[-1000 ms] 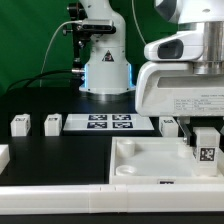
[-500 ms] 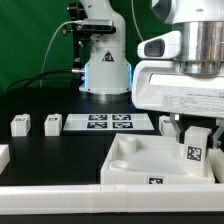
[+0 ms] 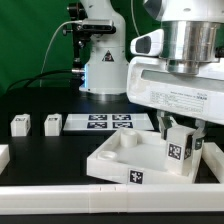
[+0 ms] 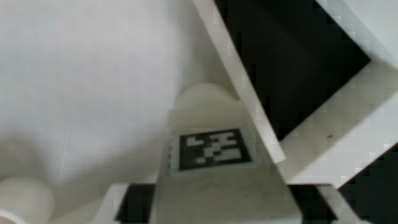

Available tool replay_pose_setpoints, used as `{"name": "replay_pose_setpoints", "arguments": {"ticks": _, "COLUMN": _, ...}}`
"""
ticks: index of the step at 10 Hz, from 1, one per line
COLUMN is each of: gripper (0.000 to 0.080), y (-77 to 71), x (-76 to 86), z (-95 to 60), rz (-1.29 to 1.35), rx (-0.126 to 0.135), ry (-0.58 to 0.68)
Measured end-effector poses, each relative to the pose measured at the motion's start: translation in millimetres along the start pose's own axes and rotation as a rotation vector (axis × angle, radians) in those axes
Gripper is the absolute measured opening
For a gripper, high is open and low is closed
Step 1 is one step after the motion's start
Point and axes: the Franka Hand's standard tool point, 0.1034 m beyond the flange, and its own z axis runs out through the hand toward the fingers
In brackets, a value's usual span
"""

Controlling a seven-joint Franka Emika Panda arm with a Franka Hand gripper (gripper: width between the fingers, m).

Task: Assemble one leg

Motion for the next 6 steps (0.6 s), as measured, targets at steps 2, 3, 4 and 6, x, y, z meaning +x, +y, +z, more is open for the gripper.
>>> {"name": "replay_pose_setpoints", "arguments": {"ticks": 2, "gripper": 0.0523, "y": -0.8, "x": -1.8, "z": 0.9, "rz": -0.002, "rx": 0.000, "ry": -0.001}}
{"name": "replay_pose_setpoints", "arguments": {"ticks": 3, "gripper": 0.0523, "y": -1.0, "x": -2.2, "z": 1.1, "rz": -0.003, "rx": 0.000, "ry": -0.002}}
{"name": "replay_pose_setpoints", "arguments": {"ticks": 4, "gripper": 0.0623, "y": -0.9, "x": -2.1, "z": 1.1, "rz": -0.002, "rx": 0.000, "ry": -0.001}}
{"name": "replay_pose_setpoints", "arguments": {"ticks": 6, "gripper": 0.0641, "y": -0.9, "x": -2.1, "z": 1.1, "rz": -0.003, "rx": 0.000, "ry": -0.001}}
